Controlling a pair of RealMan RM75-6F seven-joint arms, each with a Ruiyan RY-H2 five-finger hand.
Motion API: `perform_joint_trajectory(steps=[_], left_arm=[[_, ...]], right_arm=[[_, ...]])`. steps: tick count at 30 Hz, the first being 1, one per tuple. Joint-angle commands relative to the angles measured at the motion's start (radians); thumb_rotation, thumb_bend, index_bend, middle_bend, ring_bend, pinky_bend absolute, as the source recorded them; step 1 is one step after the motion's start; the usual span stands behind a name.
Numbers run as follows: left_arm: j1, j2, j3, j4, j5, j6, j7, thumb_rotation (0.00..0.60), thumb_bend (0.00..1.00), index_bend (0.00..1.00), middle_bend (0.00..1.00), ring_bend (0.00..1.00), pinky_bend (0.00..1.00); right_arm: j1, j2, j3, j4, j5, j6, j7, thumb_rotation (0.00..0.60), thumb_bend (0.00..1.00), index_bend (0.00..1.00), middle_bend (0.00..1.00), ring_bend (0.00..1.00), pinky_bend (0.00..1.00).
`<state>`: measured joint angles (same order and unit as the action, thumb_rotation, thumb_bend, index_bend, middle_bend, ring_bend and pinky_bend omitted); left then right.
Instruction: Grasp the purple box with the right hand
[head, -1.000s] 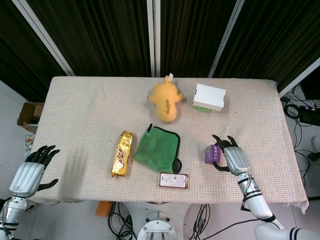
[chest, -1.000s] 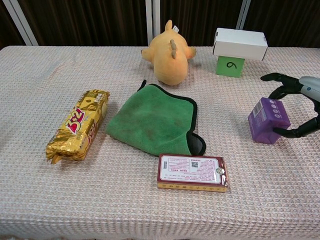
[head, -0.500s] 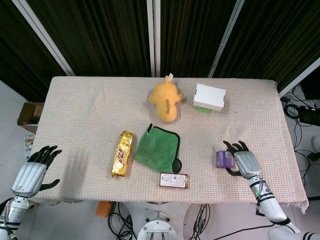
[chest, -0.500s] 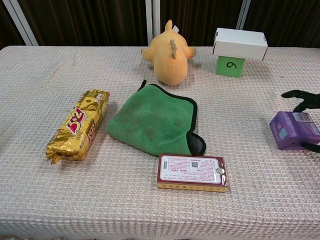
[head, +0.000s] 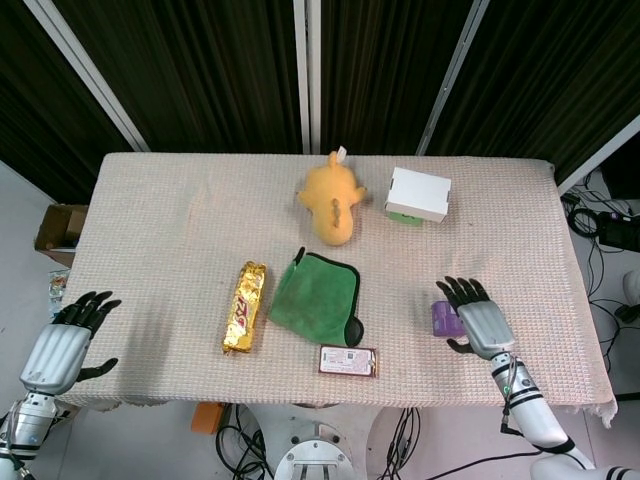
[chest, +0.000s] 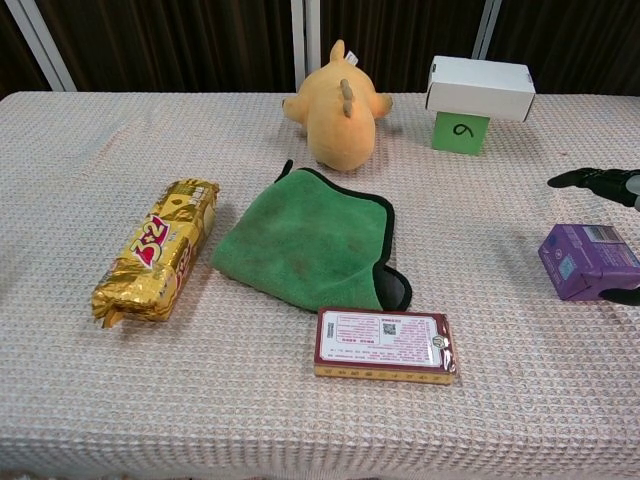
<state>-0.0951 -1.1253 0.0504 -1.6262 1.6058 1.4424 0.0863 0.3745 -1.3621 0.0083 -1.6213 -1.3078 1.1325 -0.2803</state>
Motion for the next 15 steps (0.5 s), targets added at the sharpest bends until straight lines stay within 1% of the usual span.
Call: perform_joint_trajectory(steps=[1, 4, 10, 15], left_arm=[[0.001, 0.0, 0.0, 0.004, -0.002, 0.0, -0.005, 0.6, 0.13, 0.18, 0.12, 0.08, 0.23], [0.001, 0.001, -0.001, 0.009, -0.005, 0.001, -0.012, 0.6, 0.13, 0.18, 0.12, 0.08, 0.23], [0.002, 0.003, -0.001, 0.013, -0.003, 0.004, -0.021, 0.6, 0.13, 0.18, 0.12, 0.08, 0.23], [0.002, 0.004, 0.0, 0.015, -0.002, 0.005, -0.025, 0.6, 0.13, 0.18, 0.12, 0.08, 0.23]], right_arm=[[0.007, -0.016, 0.017, -0.025, 0.04, -0.004, -0.055, 0.6, 0.12, 0.0, 0.14, 0.0, 0.0], [0.012, -0.026, 0.022, -0.034, 0.059, -0.004, -0.101, 0.6, 0.13, 0.0, 0.2, 0.0, 0.0], [0.016, -0.039, 0.026, -0.051, 0.099, -0.005, -0.166, 0.6, 0.15, 0.0, 0.27, 0.0, 0.0], [0.017, -0.051, 0.033, -0.052, 0.108, 0.004, -0.178, 0.6, 0.18, 0.0, 0.32, 0.0, 0.0]])
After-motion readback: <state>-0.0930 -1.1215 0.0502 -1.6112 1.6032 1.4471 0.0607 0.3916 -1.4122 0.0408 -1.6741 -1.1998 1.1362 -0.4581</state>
